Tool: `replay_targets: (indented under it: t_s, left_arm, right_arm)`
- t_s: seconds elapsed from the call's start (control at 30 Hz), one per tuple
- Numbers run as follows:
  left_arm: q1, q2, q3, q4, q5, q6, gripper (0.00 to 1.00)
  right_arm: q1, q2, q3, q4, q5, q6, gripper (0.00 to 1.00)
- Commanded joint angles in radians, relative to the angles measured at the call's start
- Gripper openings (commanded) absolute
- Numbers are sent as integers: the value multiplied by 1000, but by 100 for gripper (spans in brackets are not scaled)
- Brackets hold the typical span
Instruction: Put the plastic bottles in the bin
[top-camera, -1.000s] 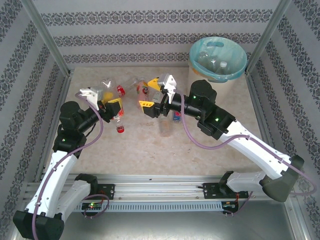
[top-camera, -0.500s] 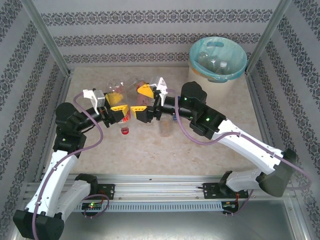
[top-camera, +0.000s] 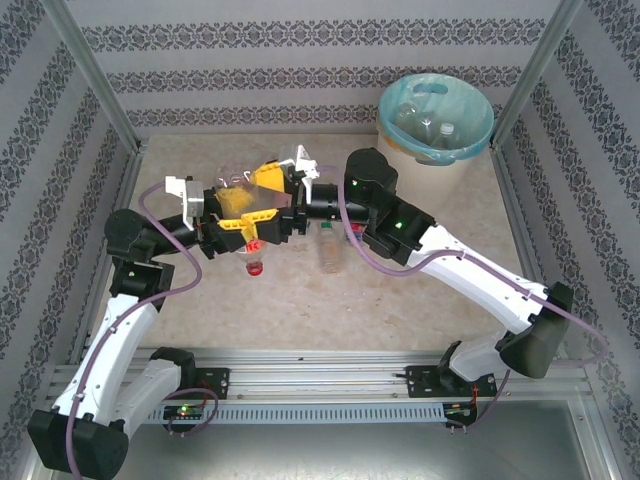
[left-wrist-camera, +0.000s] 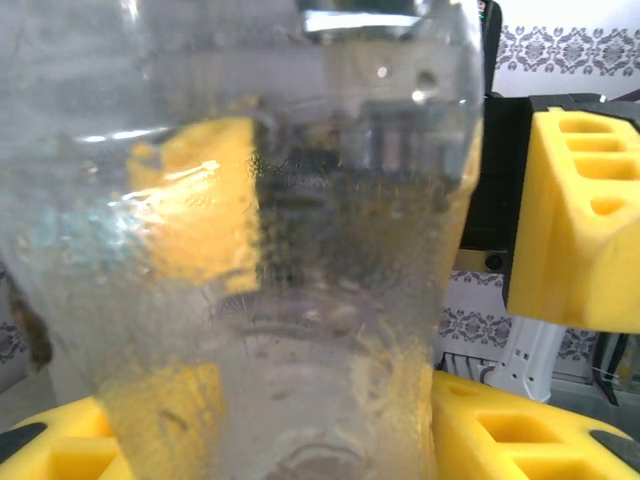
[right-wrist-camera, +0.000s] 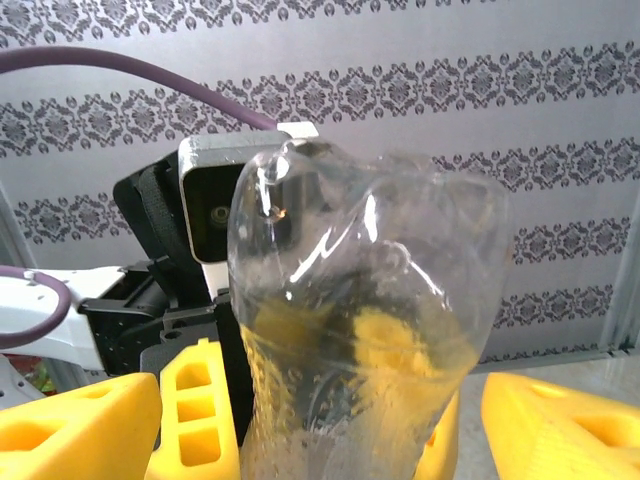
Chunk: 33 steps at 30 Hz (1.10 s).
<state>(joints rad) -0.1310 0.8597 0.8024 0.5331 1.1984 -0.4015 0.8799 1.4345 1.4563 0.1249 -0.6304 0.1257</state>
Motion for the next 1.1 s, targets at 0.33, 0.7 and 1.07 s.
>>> replay_targets:
  t_s: [0.33, 0.7, 1.07]
  left_arm:
    - [-12, 54, -24, 227, 68, -146, 52]
    - [-13, 44, -33, 249, 79, -183, 51]
    - [-13, -45, -69, -9, -119, 23, 79]
  right_arm:
    - [16, 95, 103, 94, -112, 30, 79]
    - [16, 134, 106, 178, -149, 95, 65]
    - [16, 82, 60, 178, -83, 60, 46]
